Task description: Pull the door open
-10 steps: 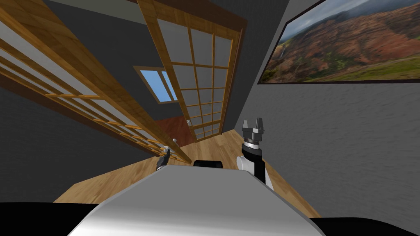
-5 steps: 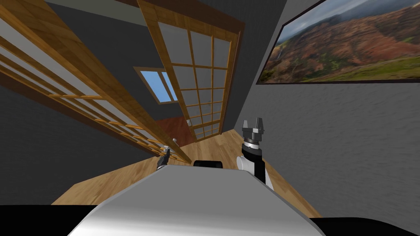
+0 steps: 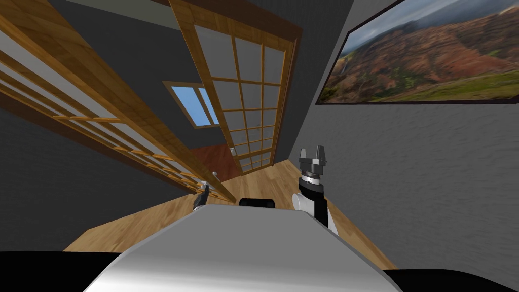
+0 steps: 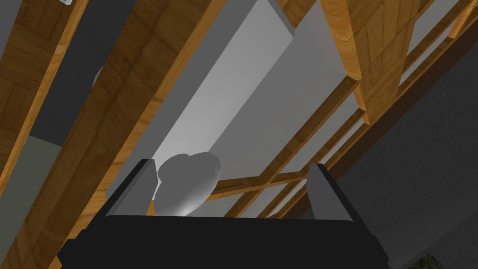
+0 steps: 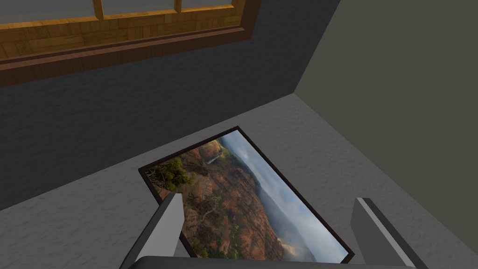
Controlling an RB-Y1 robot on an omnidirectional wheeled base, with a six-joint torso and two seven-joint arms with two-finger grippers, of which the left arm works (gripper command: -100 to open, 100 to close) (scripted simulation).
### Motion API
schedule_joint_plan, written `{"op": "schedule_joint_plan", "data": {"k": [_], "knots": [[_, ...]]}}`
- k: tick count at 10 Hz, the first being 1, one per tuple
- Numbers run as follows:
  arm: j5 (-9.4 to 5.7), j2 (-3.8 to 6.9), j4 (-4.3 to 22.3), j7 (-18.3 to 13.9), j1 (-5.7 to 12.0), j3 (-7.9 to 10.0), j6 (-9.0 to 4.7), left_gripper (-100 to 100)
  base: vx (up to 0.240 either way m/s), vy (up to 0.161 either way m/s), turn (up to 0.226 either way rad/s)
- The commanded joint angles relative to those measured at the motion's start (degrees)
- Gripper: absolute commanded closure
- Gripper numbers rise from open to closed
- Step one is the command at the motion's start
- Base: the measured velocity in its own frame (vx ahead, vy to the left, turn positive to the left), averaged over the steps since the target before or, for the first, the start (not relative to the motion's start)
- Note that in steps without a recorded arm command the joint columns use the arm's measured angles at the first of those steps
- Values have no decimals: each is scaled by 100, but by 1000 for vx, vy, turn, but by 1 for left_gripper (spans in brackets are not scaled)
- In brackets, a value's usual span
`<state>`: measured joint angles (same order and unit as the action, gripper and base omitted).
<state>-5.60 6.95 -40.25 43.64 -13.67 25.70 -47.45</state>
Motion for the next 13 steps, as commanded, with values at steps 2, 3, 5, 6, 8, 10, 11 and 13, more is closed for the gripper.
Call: {"op": "schedule_joint_plan", "data": {"k": [2, 3, 5, 6, 8, 10, 11, 13], "knots": [[-109, 68, -92, -97, -70, 134, 176, 100, -13, 12, 12], [-109, 68, -92, -97, -70, 134, 176, 100, 8, -2, -6], [-203, 87, -94, -334, -78, 84, 166, 100, -27, 1, -37], [-203, 87, -94, -334, -78, 84, 166, 100, -16, 9, -29], [-297, 106, -95, -570, -86, 35, 157, 100, -13, -9, -7], [-344, 115, -96, -689, -90, 10, 152, 100, -25, 4, -27], [-391, 125, -97, -807, -94, -15, 147, 100, -26, 18, -33], [-437, 134, -98, -925, -97, -40, 142, 100, -17, 2, -21]]}}
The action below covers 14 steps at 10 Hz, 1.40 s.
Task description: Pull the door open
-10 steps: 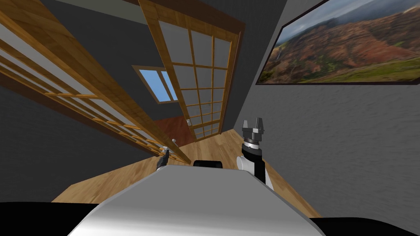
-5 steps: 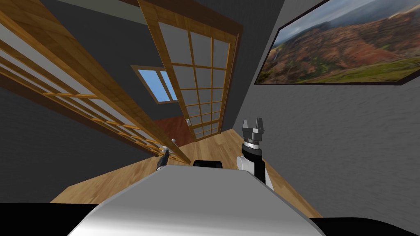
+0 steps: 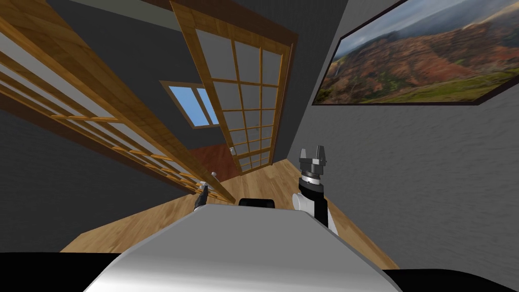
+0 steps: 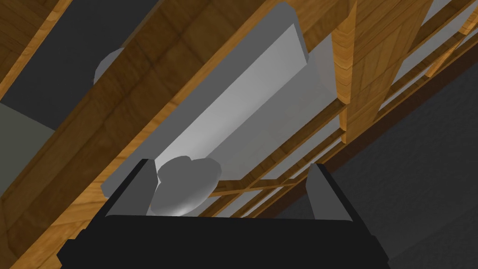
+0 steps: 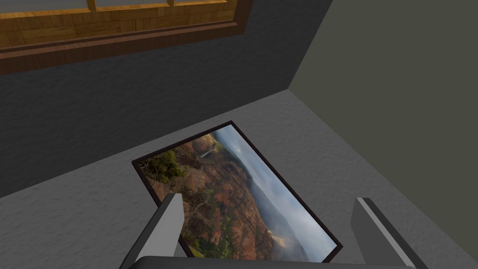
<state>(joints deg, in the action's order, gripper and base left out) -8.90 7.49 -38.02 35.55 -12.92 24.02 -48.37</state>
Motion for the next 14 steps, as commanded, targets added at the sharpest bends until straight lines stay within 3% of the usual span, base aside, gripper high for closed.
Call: {"op": "schedule_joint_plan", "data": {"k": [1, 6, 8, 14], "knots": [[-108, 80, -286, -116, -173, 128, 234, 100, -22, -7, -13], [-108, 80, -320, -116, -173, 128, 234, 100, -1, 0, 3], [-202, 99, -322, -353, -180, 78, 224, 100, -12, 2, -28], [-202, 99, -322, -353, -180, 78, 224, 100, -5, 2, -4]]}}
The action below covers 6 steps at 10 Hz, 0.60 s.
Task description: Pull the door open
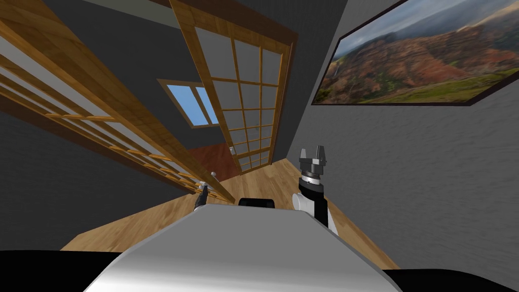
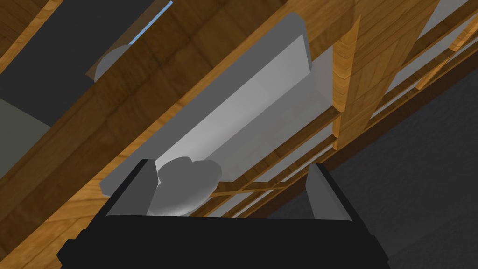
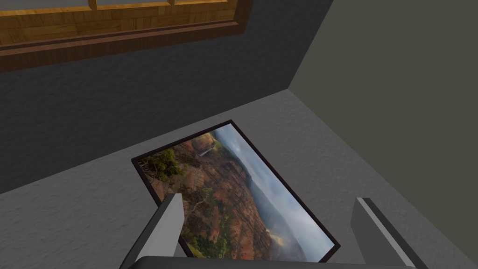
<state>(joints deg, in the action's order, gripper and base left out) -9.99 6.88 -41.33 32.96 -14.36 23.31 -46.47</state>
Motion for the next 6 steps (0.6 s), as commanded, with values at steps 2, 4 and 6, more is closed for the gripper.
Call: {"op": "schedule_joint_plan", "data": {"k": [2, 4, 6], "knots": [[-93, 160, 9, -94, -36, 148, 35, 100, 6, -3, -6], [-34, 5, -152, -238, -54, -68, 96, 100, -32, -3, -33], [-71, 20, -153, -448, -33, -123, 90, 100, -74, 10, -76]]}}
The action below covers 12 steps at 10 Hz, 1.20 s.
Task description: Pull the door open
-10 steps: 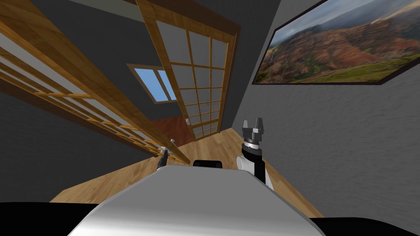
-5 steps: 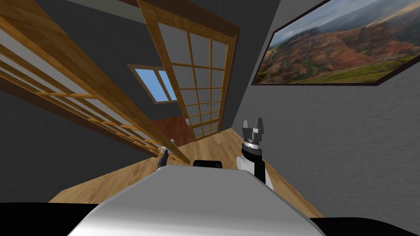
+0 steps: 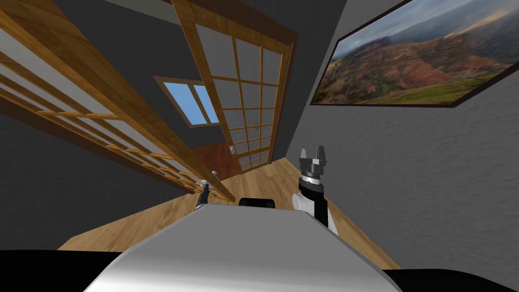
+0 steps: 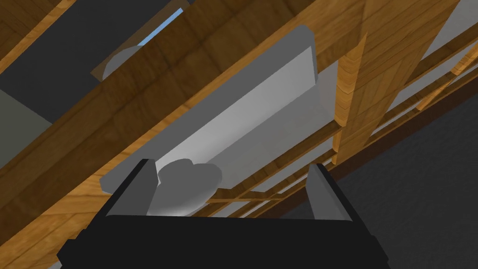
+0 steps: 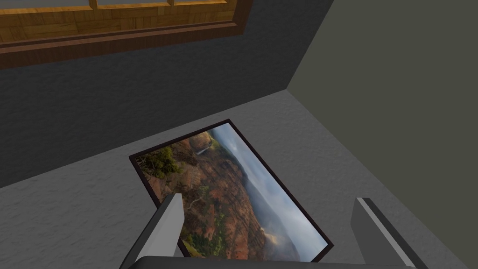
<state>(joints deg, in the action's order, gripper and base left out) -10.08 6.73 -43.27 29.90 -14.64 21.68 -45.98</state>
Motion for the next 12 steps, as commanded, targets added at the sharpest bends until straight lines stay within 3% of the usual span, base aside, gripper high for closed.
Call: {"op": "schedule_joint_plan", "data": {"k": [1, 6, 8, 12], "knots": [[-85, 44, 40, -271, 8, 5, 37, 100, -72, 33, -67], [-202, 92, 37, -860, 73, -169, 18, 100, -58, 35, -57], [-202, 92, 37, -900, 73, -169, 18, 100, -34, 19, -26], [-314, 138, 34, -1462, 135, -336, 1, 100, -53, 31, -59]]}}
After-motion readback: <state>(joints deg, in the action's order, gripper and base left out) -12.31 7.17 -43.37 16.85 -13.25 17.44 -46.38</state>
